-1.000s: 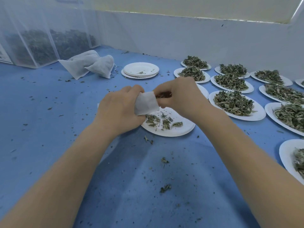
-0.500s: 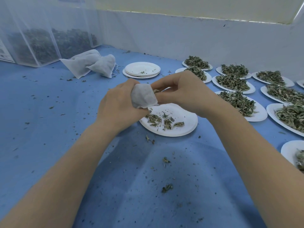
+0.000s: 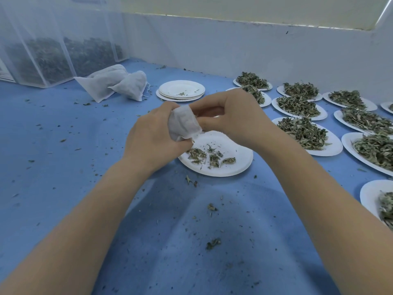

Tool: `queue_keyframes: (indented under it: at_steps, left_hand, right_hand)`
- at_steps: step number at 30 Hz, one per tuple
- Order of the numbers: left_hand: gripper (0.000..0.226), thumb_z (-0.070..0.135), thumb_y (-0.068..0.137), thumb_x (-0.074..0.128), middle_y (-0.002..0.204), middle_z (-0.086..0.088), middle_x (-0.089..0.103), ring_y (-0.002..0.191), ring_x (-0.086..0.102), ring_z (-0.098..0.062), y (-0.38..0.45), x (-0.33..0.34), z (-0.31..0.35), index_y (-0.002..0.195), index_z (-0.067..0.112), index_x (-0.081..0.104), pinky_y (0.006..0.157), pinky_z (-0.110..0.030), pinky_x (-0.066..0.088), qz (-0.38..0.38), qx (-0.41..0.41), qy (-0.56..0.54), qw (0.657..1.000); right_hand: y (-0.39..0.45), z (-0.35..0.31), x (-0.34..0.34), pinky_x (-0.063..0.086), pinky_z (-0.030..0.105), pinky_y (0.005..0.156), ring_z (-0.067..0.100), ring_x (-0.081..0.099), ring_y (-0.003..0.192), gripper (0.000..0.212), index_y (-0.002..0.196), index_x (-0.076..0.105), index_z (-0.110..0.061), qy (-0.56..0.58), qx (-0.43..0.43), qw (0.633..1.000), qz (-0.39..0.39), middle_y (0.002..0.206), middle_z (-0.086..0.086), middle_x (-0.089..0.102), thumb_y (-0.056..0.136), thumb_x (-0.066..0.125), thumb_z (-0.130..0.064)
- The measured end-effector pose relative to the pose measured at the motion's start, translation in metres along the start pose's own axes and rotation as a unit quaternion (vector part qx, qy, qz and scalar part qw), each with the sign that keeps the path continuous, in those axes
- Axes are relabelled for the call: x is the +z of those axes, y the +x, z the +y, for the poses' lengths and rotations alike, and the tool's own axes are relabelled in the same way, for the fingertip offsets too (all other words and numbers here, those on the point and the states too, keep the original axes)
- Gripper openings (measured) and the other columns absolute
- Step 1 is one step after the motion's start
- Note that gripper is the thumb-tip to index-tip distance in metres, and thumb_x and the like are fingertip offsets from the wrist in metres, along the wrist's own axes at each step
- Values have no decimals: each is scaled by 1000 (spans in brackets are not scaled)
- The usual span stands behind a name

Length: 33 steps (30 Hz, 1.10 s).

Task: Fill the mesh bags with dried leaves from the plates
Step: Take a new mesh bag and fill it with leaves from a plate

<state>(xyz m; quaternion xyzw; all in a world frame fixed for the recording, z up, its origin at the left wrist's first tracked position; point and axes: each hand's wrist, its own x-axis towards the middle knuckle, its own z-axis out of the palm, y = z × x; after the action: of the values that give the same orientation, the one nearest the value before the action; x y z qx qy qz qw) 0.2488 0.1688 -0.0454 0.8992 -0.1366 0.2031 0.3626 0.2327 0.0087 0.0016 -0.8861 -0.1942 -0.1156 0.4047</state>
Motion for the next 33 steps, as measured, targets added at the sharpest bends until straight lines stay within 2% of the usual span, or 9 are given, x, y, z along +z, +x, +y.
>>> queue_keyframes:
  at_steps: [4, 7, 13, 17, 20, 25, 27, 29, 33]
  left_hand:
    - [44, 37, 62, 70, 90, 3, 61, 86, 55, -23, 0, 0, 0, 101, 22, 55, 72, -39, 47, 14, -9, 20, 1000]
    - [42, 42, 61, 68, 87, 3, 60, 83, 54, -23, 0, -1, 1, 95, 20, 55, 69, -39, 46, 9, -7, 13, 1000]
    - [38, 31, 67, 76, 86, 3, 63, 81, 56, -21, -3, 2, 7, 99, 19, 61, 71, -40, 48, -21, 30, -6, 999]
    - [48, 46, 61, 70, 88, 3, 64, 83, 58, -19, -5, 1, 9, 100, 21, 60, 72, -38, 48, -8, 30, -20, 999]
    - [43, 41, 65, 76, 88, 5, 64, 84, 58, -18, -4, 0, 6, 101, 26, 59, 73, -40, 49, -15, 22, -16, 1000]
    - [46, 48, 63, 70, 92, 6, 62, 86, 55, -19, 1, -8, -5, 104, 34, 56, 69, -32, 43, 14, -1, 13, 1000]
    - [47, 47, 64, 72, 92, 5, 62, 87, 54, -20, 3, -11, -8, 105, 34, 55, 69, -31, 41, 25, -2, 26, 999]
    - [44, 43, 65, 72, 92, 5, 62, 87, 54, -21, 4, -11, -10, 104, 31, 55, 69, -32, 43, 24, 0, 35, 999]
    - [44, 43, 65, 69, 91, 11, 56, 89, 52, -19, 4, -9, -11, 105, 28, 56, 71, -31, 41, 7, 8, 50, 999]
  right_hand:
    - [-1, 2, -4, 55, 16, 70, 8, 69, 65, 14, 79, 73, -20, 54, 9, 998, -5, 71, -4, 72, 73, 76, -8]
    - [-2, 3, -4, 56, 23, 76, 9, 69, 69, 20, 76, 73, -32, 44, -2, 998, -35, 71, -5, 73, 74, 75, -12]
    - [1, 8, 8, 42, 9, 63, 2, 58, 65, 25, 90, 73, -31, -43, -21, 999, 14, 71, -8, 68, 77, 69, -10]
    - [0, 5, 9, 48, 13, 74, -1, 63, 82, 21, 96, 75, -22, -28, -13, 999, -23, 83, -9, 72, 79, 68, -12]
    - [-1, 3, -4, 51, 15, 79, -3, 65, 86, 24, 98, 73, -28, -3, -9, 998, -62, 91, -12, 73, 80, 70, -13]
    - [2, 14, -14, 52, 22, 88, -1, 67, 86, 23, 97, 71, -32, 52, 17, 998, -12, 92, -13, 72, 83, 69, -14]
    - [5, 22, -5, 51, 16, 83, 7, 67, 84, 30, 99, 71, -30, -25, 47, 999, 5, 89, -15, 69, 90, 54, -7]
    - [10, 29, 6, 43, 10, 81, 10, 61, 95, 46, 115, 66, -25, -161, 82, 983, -39, 105, -7, 67, 91, 39, 3]
    - [22, 33, 24, 45, 27, 80, 20, 54, 107, 60, 132, 53, -27, -268, 102, 945, -158, 137, 1, 50, 86, 34, 7]
